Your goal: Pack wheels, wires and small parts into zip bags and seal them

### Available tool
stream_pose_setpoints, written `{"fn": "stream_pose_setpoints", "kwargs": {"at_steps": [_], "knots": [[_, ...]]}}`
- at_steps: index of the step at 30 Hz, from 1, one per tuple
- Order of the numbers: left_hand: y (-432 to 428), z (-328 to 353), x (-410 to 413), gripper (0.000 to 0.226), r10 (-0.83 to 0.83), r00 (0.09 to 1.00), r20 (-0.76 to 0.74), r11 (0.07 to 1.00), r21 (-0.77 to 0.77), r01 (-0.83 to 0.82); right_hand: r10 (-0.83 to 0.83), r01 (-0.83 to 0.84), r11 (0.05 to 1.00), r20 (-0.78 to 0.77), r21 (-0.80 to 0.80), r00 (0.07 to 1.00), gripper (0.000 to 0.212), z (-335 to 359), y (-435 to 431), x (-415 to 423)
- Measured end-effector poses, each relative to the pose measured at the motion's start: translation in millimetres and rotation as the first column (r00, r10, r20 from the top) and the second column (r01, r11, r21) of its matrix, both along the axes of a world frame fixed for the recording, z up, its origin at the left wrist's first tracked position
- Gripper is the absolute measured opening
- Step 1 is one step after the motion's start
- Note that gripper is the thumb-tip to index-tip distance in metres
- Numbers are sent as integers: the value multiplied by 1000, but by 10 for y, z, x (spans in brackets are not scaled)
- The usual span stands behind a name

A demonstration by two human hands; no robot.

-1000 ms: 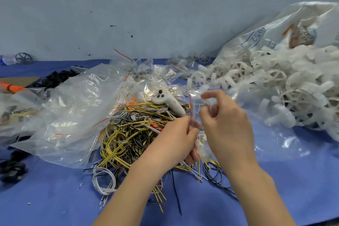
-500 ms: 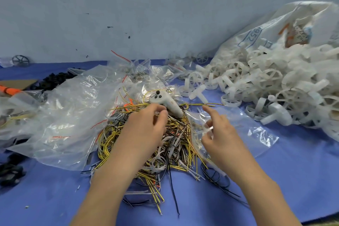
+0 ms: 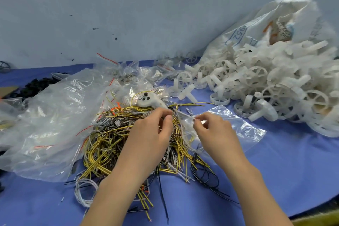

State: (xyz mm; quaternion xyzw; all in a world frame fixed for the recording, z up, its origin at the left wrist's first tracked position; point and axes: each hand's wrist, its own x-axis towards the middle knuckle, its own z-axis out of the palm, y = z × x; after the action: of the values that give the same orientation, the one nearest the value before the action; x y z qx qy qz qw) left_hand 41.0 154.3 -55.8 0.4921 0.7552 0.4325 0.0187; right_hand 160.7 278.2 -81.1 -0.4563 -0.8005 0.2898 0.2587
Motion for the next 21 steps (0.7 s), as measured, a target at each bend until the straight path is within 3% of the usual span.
{"fn": "stream_pose_setpoints", "kwargs": {"at_steps": [4, 8, 11, 15, 18, 21], "knots": [[147, 70, 131, 24, -51, 999, -1, 996, 76, 51, 40, -41, 989, -16, -143, 999, 19, -17, 158, 52], [635, 224, 100, 25, -94, 987, 132, 991, 103, 81, 64, -80, 963, -73, -258, 995, 24, -27, 277, 113], [1275, 241, 34, 27, -90, 991, 101, 977, -186, 108, 98, -107, 955, -47, -275, 994, 30, -82, 342, 107], [1984, 78, -36, 37, -195, 966, -170, 744, -667, 33, 130, -129, 940, -18, -316, 991, 27, -151, 406, 103], [2258, -48, -106, 36, -190, 940, -282, 646, -757, -97, 128, -130, 939, -26, -319, 991, 28, -184, 423, 111], [2390, -165, -152, 34, -99, 953, -286, 653, -742, -154, 133, -132, 944, -18, -302, 991, 29, -197, 438, 127]]}}
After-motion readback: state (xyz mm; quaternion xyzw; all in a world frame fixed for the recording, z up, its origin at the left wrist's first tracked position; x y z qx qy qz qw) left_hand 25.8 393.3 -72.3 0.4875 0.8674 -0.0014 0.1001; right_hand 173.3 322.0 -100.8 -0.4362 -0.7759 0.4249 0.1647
